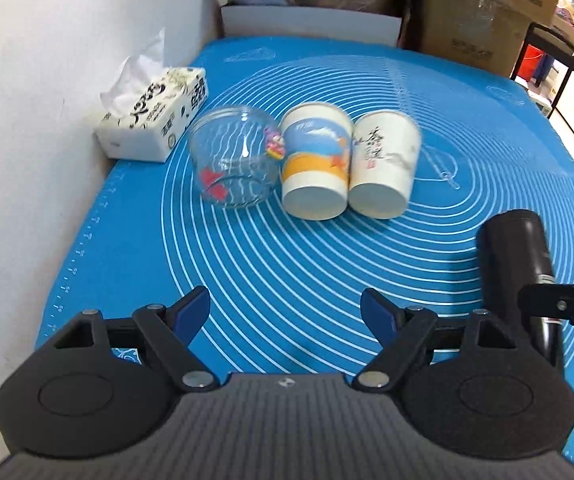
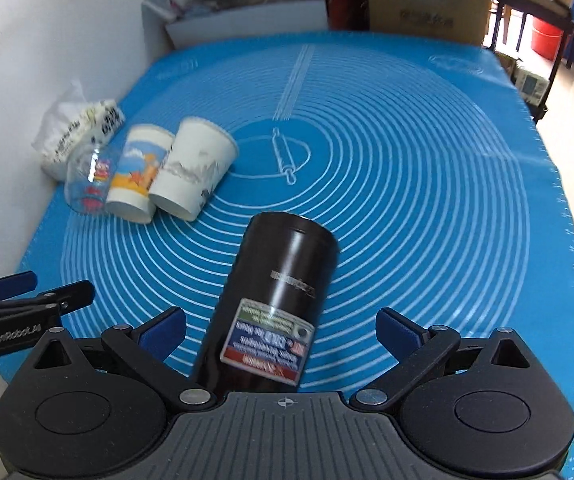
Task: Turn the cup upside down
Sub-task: 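Grasp the black bottle with the right gripper while the left gripper releases it, then rotate the bottle upright with the right gripper and lower it onto the mat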
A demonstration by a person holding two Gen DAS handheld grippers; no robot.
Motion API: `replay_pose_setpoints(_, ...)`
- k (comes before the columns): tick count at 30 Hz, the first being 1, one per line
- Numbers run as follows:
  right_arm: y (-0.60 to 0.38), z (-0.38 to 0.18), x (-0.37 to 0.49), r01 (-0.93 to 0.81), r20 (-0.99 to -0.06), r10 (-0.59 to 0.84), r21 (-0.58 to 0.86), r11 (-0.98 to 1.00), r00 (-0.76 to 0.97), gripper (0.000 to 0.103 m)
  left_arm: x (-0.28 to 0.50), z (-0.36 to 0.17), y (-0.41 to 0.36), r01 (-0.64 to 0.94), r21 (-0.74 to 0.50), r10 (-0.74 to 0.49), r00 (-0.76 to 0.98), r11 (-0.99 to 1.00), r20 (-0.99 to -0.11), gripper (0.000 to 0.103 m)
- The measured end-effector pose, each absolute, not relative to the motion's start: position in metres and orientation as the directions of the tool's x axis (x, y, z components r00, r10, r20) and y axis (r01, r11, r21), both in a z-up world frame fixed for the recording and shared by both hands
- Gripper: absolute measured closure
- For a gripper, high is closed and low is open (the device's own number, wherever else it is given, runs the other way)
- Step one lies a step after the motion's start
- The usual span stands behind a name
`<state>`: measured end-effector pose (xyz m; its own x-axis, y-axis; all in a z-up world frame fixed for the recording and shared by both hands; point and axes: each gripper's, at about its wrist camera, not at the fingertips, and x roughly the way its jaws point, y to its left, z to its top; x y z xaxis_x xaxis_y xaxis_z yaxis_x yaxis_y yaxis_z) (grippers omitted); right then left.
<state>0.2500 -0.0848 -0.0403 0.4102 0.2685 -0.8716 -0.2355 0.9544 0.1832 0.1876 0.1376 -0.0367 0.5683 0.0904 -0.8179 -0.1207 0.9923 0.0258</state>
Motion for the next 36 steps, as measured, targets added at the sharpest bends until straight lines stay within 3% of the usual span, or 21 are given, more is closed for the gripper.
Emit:
replay_pose_setpoints(5, -0.066, -0.065, 0.272, -0.213, -0.924, 0.248, 0.19, 0.958, 0.291, 0.017, 0.191, -0.047, 0.141, -0.113, 0.013, 0.074, 0.559, 0.994, -0.826, 0.021)
replay_pose_setpoints(8, -0.058, -0.075, 0.279, -0.217, -0.941, 0.233, 0.181, 0.959, 0.245, 0.031, 0.193, -0.051, 0.141, -0.108, 0.008, 0.067, 0.556, 0.994, -0.828, 0.021)
replay_pose_setpoints(15, -0.066, -0.075, 0.273, -0.22, -0.927, 0.258, 0.201, 0.955, 0.272, 0.031, 0.195, -0.054, 0.141, -0.106, -0.007, 0.053, 0.554, 0.994, -0.831, 0.021)
replay_pose_setpoints(23, -0.061, -0.052, 0.241, -0.319, -0.859, 0.264, 0.126, 0.939, 0.438, 0.032, 0.191, -0.048, 0.136, -0.092, -0.019, 0.037, 0.565, 0.996, -0.825, 0.021)
replay_pose_setpoints(29, -0.069, -0.03, 0.218, -0.329, -0.771, 0.265, 0.075, 0.941, 0.58, 0.032, 0.187, -0.043, 0.132, -0.088, -0.039, 0.019, 0.58, 0.995, -0.814, 0.021)
replay_pose_setpoints(36, -0.085, -0.005, 0.191, -0.292, -0.584, 0.241, 0.006, 0.956, 0.775, 0.034, 0.185, -0.041, 0.126, -0.093, -0.036, 0.026, 0.588, 0.995, -0.809, 0.021)
